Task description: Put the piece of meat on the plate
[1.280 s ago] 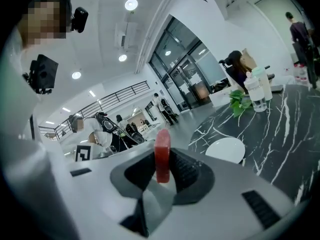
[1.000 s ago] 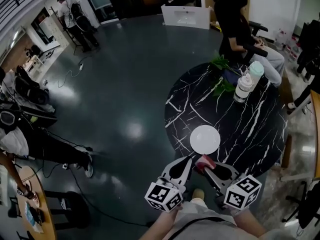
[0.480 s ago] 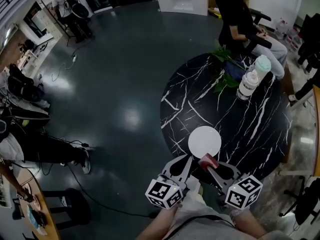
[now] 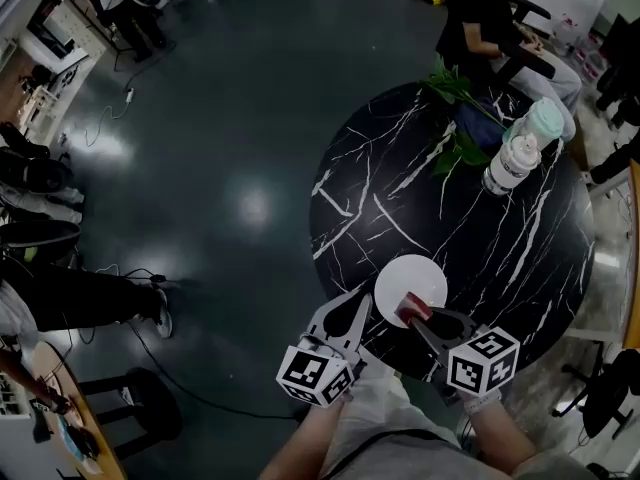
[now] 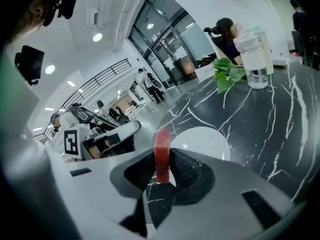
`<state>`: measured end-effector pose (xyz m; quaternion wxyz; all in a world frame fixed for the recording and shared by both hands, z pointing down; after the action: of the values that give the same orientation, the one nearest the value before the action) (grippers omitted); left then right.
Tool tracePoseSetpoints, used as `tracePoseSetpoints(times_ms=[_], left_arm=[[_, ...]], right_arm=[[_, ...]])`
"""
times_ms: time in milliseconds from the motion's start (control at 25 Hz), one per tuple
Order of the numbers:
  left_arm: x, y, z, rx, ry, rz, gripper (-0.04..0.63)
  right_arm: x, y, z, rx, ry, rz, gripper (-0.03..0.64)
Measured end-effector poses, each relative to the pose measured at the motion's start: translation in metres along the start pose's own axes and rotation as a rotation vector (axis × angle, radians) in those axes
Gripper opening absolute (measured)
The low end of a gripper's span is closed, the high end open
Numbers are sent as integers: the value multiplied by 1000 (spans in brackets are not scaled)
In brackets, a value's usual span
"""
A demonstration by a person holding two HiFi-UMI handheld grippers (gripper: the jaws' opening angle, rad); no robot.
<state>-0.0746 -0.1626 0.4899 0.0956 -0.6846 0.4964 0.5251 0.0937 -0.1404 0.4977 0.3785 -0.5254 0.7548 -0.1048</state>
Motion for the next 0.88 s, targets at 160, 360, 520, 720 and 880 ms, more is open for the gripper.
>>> tracePoseSetpoints(times_ms=[160,360,520,720,880], left_arm=[[3,13,-10,34,-22,-24,9],[8,19,-27,40,-34,-22,9],[8,25,-39,36,-39,-24,9],[13,31,-48,41,-53,-23,9],[13,35,-51,34,-62,-1,9]], right_arm=[[3,-13,-16,6,46,-28,87],[3,-27,-28,-18,131,-62,87],[8,-35,-37,-13,178,-71,87],[16,-39,-44,37,251,-75,87],[20,-42,-44,36,311,-45,89]])
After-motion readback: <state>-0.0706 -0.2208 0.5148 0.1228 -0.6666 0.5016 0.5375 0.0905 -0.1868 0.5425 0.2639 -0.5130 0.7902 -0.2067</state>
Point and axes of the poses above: the fingertips, and each gripper's own axes: z backward along the fingers, y to its left, x out of its top, the point moved 6 cm from there along z, backward along the fingers, and after that the axes turned 15 degrees about y, right-handed, at the moved point
